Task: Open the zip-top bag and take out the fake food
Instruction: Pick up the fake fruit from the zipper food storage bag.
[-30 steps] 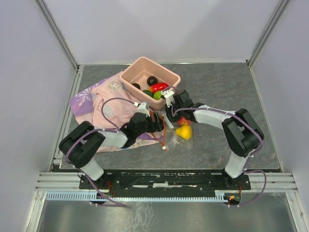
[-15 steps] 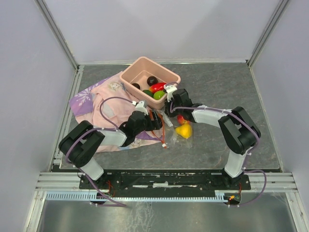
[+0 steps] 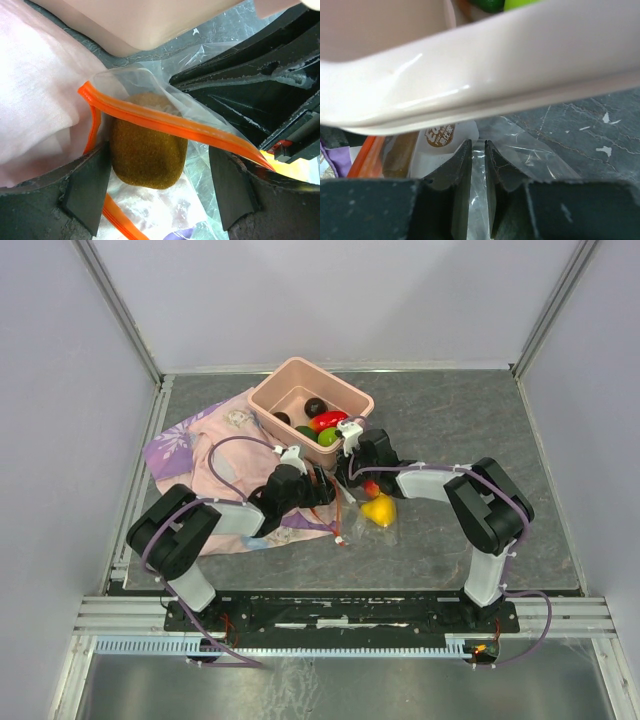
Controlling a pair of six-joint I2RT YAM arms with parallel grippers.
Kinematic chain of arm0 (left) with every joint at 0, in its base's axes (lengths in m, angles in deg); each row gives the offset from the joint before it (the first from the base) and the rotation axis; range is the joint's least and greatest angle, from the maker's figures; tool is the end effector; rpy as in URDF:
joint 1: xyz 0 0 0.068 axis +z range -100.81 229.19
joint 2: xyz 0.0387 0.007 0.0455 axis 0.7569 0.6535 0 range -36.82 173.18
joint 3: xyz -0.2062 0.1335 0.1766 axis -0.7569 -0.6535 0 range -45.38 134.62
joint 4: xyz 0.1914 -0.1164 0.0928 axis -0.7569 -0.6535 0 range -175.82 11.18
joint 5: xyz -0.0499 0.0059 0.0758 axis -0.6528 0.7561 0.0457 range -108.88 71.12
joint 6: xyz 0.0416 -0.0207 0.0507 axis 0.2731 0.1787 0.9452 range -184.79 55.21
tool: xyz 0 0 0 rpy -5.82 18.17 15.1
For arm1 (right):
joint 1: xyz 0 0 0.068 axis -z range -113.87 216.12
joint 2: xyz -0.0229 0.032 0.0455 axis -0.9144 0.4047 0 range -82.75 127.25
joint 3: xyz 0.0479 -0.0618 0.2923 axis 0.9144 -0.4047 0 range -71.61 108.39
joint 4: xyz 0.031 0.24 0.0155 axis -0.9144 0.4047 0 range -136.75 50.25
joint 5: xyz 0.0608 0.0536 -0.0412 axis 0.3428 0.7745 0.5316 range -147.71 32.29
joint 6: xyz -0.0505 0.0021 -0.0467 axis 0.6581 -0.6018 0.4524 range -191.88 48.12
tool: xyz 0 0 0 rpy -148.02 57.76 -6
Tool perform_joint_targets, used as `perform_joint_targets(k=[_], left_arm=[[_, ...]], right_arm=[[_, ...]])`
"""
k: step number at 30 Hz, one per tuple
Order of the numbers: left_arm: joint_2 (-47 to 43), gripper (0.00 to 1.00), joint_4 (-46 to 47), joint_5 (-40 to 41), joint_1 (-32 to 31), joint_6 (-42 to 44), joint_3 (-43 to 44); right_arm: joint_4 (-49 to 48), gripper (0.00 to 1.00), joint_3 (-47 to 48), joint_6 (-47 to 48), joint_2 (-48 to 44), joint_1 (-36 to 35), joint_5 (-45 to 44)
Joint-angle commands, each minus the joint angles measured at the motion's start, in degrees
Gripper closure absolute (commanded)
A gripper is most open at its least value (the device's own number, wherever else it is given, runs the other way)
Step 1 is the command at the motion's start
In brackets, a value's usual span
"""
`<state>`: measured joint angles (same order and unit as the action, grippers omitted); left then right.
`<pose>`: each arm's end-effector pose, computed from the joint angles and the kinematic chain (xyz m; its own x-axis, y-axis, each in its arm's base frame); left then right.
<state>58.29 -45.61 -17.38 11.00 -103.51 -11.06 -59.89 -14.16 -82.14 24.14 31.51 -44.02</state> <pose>0.2548 -0.1988 0.1802 -0.6591 -0.2771 -0.6991 0.2404 0.8032 -0.5450 0.3222 0.2383 0.1879 -0.6057 -0.2078 -0.7681 -0.6109 0.7399 0.2815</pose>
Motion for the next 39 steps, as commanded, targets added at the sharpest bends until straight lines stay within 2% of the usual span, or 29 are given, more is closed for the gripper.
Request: perform_joint_targets(k=[1,11,13,18,22,31,39], left_arm=[[0.35,0.18,0.56,1.65,0.40,2.99,2.46],[-0.86,0.29,-0.13,0.54,0.36,2.42,1.72],[-1.35,0.38,-0.23,-0.27,0.36,2.57,1.59],[-4.65,0.68,-0.63,-1.76,0.42,2.52,0.01],[-9.17,0.75,-1.60,-3.03,0.40,2.27,-1.97],[-18.73,0.76,-5.56,-8.07,0.44,1.04,-7.70],[-32.15,0.77,-13.60,-9.57,0.38,0.71,-11.20]], right_arm=[[-4.91,0.76,-0.90,-1.37,0.25,-0.65,4.91],[-5.16,0.77,-2.97,-3.44,-0.47,-0.68,6.33],[-5.53,0.77,-3.55,-4.12,-0.98,-0.64,6.89],[-4.51,0.77,-5.01,-5.05,-3.48,-0.63,5.92],[-2.70,0.77,-6.23,-5.58,-6.66,-0.64,4.94],[0.55,0.75,-10.58,-7.12,-14.27,-0.64,0.35],[1.51,0.74,-14.82,-7.67,-21.45,-0.66,3.21]])
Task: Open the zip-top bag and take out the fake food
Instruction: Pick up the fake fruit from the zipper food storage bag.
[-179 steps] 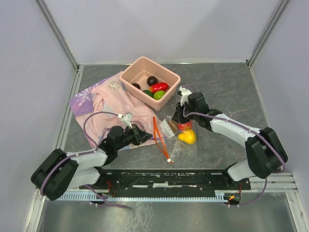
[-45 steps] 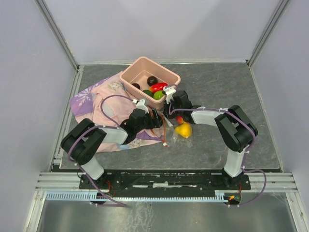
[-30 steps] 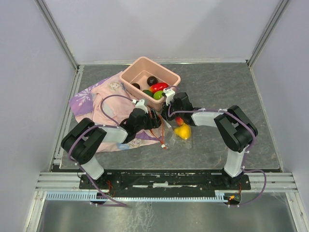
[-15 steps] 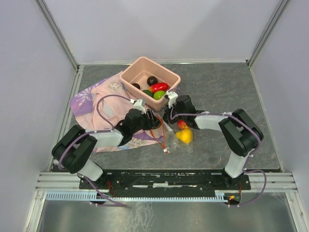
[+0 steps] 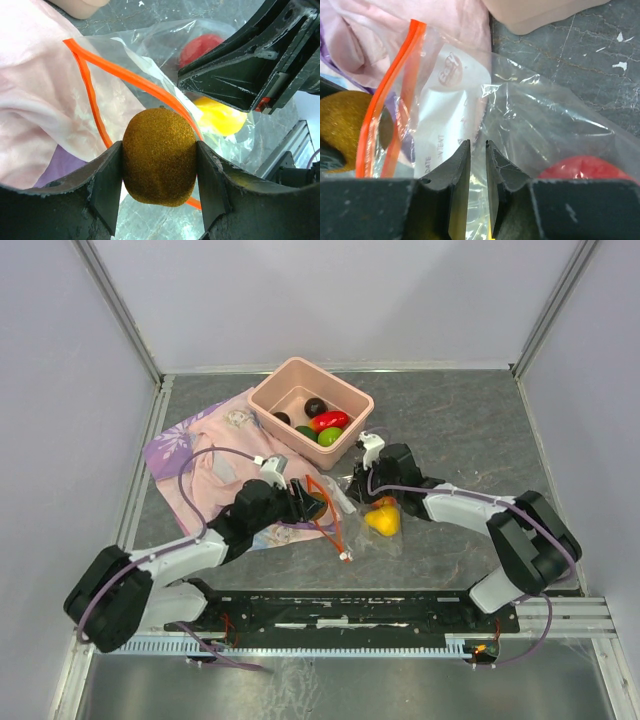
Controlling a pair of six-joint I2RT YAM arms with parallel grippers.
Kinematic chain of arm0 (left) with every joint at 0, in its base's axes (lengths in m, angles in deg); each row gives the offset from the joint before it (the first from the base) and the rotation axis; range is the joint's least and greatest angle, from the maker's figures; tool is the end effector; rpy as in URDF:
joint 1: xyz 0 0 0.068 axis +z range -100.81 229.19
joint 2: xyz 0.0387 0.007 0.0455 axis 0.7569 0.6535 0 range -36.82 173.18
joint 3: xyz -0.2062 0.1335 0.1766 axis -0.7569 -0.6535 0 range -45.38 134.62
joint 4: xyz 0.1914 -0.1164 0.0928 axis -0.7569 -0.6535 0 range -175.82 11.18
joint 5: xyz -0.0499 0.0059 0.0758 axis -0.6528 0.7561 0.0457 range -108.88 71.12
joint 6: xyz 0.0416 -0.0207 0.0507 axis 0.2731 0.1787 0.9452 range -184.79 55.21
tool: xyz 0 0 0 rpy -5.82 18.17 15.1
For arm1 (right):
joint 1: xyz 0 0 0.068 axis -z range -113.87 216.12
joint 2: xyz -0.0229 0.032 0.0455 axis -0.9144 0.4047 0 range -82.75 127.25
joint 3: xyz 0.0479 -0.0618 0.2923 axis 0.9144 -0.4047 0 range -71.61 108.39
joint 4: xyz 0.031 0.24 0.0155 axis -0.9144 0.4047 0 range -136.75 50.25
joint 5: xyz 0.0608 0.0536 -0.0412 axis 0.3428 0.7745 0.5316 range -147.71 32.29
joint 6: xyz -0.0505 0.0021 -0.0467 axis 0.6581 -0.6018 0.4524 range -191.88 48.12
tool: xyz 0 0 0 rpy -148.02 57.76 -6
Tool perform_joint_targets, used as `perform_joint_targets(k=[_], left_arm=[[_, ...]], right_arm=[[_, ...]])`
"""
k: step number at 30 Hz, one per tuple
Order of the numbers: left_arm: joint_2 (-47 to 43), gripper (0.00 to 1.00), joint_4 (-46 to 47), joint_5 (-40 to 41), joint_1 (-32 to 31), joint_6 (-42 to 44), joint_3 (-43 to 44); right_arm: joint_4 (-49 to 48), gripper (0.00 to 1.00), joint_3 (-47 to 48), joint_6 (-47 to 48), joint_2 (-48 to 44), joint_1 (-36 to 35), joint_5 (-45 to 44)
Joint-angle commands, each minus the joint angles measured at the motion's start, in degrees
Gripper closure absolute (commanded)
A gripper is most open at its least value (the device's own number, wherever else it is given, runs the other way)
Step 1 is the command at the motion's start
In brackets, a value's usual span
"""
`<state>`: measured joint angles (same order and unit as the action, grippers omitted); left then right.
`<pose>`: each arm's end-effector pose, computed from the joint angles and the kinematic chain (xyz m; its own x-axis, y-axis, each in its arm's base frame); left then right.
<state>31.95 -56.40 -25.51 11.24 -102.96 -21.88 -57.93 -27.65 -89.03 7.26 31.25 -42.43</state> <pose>0.1799 -0.1486 0.2206 -0.6701 -0.2559 -0.6968 0.3570 0.7119 -0.6048 0.2574 0.1973 0.2150 -0.6631 -0.1155 -0.7396 -0.5584 0.7343 0.3860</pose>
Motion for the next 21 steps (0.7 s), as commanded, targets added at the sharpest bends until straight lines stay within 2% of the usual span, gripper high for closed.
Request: perform_joint_targets(k=[1,10,21], left_arm=[[-7.44,0.77,-4.00,-1.40,0.16,0.39,-0.46],[-19.00,0.80,-9.70,-0.15,0.29,0.85,1.52],[-20.08,0.82,-11.34,0.78,1.30,3.28,8.07]], right_arm=[[-0.38,0.73,-1.84,-0.71,-5.60,-0.39,2.12],[0.62,0.73,-5.99,-0.92,-15.63,-0.39,3.94],[2.95,0.71,-7.76,-1.72,-22.89,-0.39,3.87]])
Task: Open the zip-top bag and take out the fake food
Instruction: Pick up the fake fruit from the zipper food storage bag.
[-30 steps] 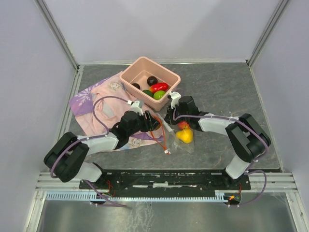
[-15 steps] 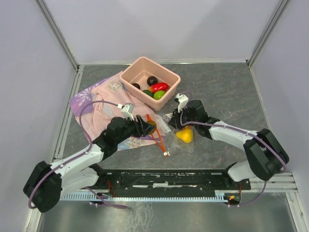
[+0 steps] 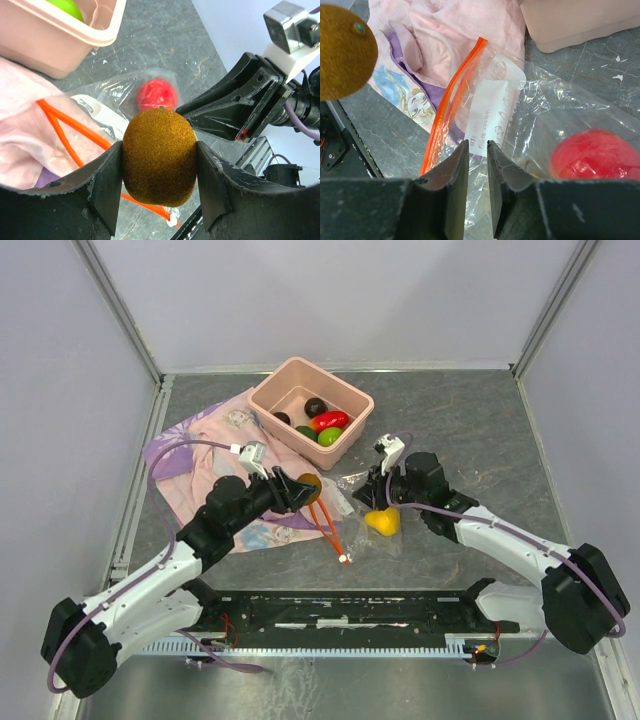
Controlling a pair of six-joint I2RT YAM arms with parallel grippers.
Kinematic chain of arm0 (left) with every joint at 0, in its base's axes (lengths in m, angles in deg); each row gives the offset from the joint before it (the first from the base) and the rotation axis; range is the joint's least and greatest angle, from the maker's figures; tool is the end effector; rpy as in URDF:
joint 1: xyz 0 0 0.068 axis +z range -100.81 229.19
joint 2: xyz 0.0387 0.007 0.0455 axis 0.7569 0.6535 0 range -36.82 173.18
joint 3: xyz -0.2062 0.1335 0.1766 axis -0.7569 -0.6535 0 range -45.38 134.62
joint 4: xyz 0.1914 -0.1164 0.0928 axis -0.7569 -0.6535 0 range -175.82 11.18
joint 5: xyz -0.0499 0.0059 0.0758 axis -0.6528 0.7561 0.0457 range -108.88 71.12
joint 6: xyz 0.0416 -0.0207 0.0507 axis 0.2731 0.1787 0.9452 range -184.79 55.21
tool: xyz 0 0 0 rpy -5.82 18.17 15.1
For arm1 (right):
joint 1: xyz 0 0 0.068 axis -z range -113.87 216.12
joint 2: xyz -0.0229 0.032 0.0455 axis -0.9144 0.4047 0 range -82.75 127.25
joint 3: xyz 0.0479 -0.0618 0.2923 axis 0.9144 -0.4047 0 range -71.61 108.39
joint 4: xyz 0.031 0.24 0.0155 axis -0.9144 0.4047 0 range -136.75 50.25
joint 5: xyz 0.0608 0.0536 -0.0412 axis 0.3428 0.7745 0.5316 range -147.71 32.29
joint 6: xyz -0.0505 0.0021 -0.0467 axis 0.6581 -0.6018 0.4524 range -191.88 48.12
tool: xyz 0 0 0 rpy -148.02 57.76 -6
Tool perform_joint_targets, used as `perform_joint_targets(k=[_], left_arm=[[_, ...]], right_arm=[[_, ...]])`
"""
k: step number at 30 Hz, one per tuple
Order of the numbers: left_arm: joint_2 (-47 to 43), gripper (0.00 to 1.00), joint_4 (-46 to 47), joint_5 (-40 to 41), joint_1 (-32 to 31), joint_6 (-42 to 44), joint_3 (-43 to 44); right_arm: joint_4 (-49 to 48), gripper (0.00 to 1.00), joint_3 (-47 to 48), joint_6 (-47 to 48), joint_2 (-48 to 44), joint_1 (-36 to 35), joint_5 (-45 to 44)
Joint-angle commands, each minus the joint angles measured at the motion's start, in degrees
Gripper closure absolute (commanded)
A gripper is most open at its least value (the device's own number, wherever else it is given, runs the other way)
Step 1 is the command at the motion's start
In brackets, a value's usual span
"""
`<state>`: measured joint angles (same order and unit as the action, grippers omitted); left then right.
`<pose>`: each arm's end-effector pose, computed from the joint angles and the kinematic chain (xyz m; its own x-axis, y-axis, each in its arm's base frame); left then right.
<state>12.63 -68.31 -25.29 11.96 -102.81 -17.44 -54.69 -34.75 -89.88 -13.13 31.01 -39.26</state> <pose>0.1446 -0.1178 0.2862 -0.5438 -0.3555 -0.7602 0.4489 0.6421 -0.6214 0.1976 0.1604 0.2654 -0.5678 -0.0410 -0.8222 -0.6365 0.6553 0.4069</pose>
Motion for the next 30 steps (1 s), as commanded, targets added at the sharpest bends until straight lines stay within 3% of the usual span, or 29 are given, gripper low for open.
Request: perform_joint_targets(k=[1,15,30], left_arm=[[-0.67,0.82,0.51,0.67,0.78,3.48,4.27],[4.45,0.84,0.57,-0.56,4.09,7.43,11.69],[12.28,0.84,4.68,-8.26,12.37,6.27,17.58]], right_arm=[[-0.11,0.71,-0.73,-0.90,-2.94,-0.09,0.62],[1.16,0.70,-1.18,-1.07,-5.33,-0.11,0.70],[2.06,0.69,-1.46,-0.90,-6.13,-0.18,0.70]])
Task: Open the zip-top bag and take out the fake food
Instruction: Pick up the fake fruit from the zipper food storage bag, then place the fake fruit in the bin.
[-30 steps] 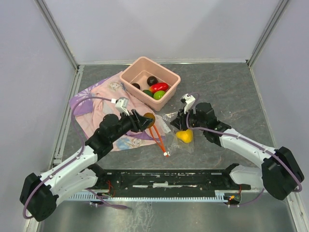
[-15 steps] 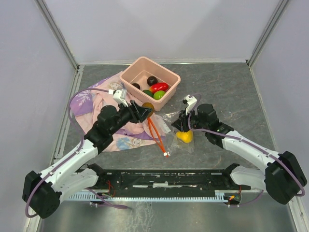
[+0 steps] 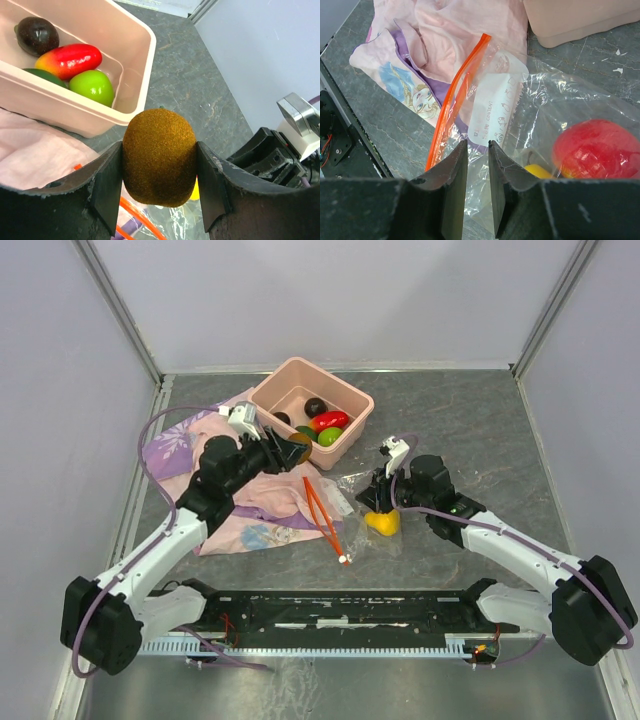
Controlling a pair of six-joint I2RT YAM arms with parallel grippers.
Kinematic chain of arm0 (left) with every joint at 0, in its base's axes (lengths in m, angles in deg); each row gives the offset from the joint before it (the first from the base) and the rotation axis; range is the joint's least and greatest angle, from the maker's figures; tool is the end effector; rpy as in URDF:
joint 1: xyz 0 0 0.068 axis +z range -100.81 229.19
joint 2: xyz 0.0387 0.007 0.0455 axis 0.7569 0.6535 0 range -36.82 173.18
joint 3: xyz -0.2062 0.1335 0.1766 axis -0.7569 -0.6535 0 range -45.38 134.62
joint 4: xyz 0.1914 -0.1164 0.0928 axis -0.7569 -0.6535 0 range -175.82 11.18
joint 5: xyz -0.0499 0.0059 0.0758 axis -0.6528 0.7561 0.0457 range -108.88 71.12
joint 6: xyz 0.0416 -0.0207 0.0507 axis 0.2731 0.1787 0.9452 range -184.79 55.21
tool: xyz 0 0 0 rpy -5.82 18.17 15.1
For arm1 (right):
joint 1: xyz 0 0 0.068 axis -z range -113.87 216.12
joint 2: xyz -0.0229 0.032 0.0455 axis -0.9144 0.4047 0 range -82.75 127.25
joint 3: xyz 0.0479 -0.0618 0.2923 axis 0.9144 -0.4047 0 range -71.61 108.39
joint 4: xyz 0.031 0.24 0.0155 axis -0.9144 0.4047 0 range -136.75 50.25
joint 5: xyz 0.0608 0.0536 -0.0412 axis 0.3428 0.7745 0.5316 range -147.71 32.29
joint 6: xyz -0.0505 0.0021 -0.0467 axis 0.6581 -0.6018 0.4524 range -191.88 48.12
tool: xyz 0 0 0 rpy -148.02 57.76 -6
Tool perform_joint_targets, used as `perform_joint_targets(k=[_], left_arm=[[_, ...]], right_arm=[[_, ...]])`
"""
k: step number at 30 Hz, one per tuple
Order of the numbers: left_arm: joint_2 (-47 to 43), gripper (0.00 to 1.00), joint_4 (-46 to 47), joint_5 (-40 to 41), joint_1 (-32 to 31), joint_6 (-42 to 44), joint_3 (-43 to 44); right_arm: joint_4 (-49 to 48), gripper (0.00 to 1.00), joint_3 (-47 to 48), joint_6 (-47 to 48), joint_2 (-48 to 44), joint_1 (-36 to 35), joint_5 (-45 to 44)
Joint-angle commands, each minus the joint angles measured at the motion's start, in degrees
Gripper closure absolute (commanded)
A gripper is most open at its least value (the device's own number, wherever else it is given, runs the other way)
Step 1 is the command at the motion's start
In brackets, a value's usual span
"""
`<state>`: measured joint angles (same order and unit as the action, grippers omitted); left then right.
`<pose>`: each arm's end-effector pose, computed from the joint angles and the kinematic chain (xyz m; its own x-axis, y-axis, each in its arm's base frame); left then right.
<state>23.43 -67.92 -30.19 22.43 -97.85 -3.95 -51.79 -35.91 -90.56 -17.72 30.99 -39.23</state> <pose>0.2032 -0.1148 0.3360 -0.4386 -0.3779 -0.8153 0.4484 0.6943 -0.5630 0.1832 0.1505 0.2707 -0.5691 -0.0292 -0.8217 -0.6333 0.6529 0.4155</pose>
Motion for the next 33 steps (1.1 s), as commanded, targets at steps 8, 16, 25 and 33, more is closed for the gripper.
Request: perform_joint_targets(k=[8,16,25,33], left_arm=[[6.96,0.83,4.38,-5.39,5.02,1.63,8.49],[13.15,0.83,5.62,-6.68,6.88,0.74,12.90],[20.32,0.81,5.63,-7.76,8.38,-0.31,18.07],[29.97,0.55,6.52,-6.30,8.66,-2.20,24.84]], right_arm=[[-0.66,0.68,-0.44,-0.31,-1.44,-0.10,0.85],[-0.16,0.68,-0.11,-0.14,-1.62,-0.07,0.68],[-0.20,0.67,-0.02,0.04,-1.17,-0.05,0.62],[-0.49,0.67,0.00,0.05,-1.17,-0.04,0.68]])
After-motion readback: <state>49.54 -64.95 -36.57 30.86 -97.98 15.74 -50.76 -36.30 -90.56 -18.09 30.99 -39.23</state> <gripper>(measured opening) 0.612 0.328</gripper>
